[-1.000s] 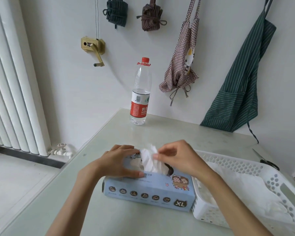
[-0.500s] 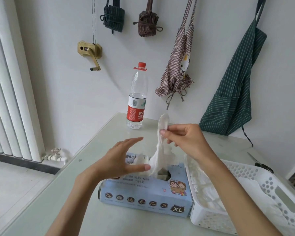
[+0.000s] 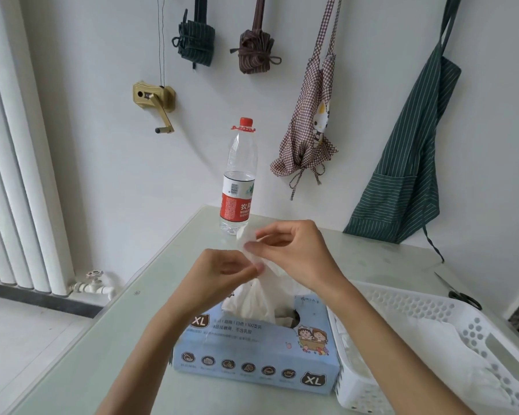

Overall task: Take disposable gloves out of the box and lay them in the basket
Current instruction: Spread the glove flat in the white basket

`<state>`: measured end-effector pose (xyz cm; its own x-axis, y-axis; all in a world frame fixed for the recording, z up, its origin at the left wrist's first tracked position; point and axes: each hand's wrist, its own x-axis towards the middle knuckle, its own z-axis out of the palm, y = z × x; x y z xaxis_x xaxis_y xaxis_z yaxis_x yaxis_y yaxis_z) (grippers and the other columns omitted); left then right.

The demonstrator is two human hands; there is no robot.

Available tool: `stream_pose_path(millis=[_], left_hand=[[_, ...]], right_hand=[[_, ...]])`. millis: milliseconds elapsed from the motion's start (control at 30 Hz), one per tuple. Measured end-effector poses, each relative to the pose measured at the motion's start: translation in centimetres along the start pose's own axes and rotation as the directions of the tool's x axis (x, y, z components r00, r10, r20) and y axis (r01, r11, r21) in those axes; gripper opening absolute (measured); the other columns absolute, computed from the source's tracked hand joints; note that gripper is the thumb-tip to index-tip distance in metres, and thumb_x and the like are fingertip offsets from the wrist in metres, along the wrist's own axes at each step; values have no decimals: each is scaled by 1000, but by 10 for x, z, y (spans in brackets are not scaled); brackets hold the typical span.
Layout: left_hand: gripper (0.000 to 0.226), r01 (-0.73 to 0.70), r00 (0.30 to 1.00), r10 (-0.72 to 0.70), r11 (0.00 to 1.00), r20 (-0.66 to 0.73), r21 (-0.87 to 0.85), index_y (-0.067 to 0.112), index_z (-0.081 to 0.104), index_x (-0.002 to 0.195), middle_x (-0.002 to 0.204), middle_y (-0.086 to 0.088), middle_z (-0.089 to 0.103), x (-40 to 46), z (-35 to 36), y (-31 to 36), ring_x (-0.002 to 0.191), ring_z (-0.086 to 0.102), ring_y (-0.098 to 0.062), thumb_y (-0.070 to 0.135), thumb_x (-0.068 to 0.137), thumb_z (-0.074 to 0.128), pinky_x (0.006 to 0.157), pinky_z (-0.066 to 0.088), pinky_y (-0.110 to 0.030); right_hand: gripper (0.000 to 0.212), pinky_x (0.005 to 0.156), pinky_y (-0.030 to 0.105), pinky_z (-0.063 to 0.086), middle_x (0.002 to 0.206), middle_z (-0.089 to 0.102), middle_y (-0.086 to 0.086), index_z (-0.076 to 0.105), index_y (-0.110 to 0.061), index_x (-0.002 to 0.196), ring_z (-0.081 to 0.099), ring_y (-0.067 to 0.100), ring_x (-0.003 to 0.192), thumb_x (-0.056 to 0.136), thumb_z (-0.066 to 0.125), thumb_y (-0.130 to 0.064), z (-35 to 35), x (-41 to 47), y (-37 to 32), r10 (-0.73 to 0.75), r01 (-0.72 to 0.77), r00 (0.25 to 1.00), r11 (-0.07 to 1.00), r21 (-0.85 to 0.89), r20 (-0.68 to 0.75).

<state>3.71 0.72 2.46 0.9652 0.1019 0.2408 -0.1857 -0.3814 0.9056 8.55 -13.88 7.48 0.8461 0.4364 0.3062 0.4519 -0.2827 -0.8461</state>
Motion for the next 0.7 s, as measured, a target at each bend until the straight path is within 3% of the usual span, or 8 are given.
stream_pose_path(millis=[33,100,200,267,400,500,600,700], left_hand=[[12,25,998,-25,1000,-51,-1,20,75,78,70,7,73,-1,-2,-1,64,67,-4,32,78,72,62,54,-20],[14,83,989,-74,995,-128,61,21,74,68,63,-4,70,0,-12,-6,56,55,-12,27,80,73,54,41,-20],[16,163,977,-144,980,-159,112,14,75,72,75,-18,69,1,-26,-16,66,56,-23,29,78,75,63,40,-28],[18,198,971,-180,974,-158,106,12,74,77,76,-11,70,1,-27,-19,71,62,-24,30,77,76,67,47,-31],[26,235,962,-188,938,-197,253,24,70,94,97,5,71,4,-27,-26,92,65,-19,37,73,79,84,51,-37],[65,152,974,-84,930,-209,335,32,52,127,127,9,55,3,-25,-21,118,51,-15,23,70,82,94,41,-33],[83,-85,996,81,897,26,434,41,34,140,147,17,34,-2,-24,-11,136,28,-8,28,72,81,116,20,-39],[79,-228,960,85,792,267,566,49,33,136,145,32,24,-3,-14,-10,141,13,4,72,66,61,118,-9,-40]], right_hand=[[25,76,9,50,89,74,-7,72,-25,100,68,1,82,76,80,-22,-1,1,0,-4,3,998,1000,16,67],[48,88,13,47,113,68,-9,60,-24,126,63,0,102,80,75,-28,-10,3,4,44,-48,982,999,16,184],[65,91,17,42,131,55,-15,47,-28,137,49,2,119,79,74,-37,-22,1,25,167,-82,941,956,-281,293],[54,95,24,41,127,57,-17,58,-31,127,48,3,118,77,76,-40,-23,-5,40,180,-34,935,903,-428,307],[3,88,28,44,96,69,-20,72,-33,84,57,1,101,82,72,-35,-23,-7,53,97,-25,983,911,-411,156],[3,91,30,47,92,70,-18,72,-30,81,60,-3,97,82,72,-33,-25,-9,55,67,7,983,913,-407,169],[2,90,33,50,84,72,-11,70,-26,82,64,0,85,84,71,-27,-20,-16,54,22,36,988,930,-366,155],[2,85,30,52,73,72,-5,69,-23,83,66,6,73,85,70,-23,-19,-21,47,-46,67,995,961,-267,86]])
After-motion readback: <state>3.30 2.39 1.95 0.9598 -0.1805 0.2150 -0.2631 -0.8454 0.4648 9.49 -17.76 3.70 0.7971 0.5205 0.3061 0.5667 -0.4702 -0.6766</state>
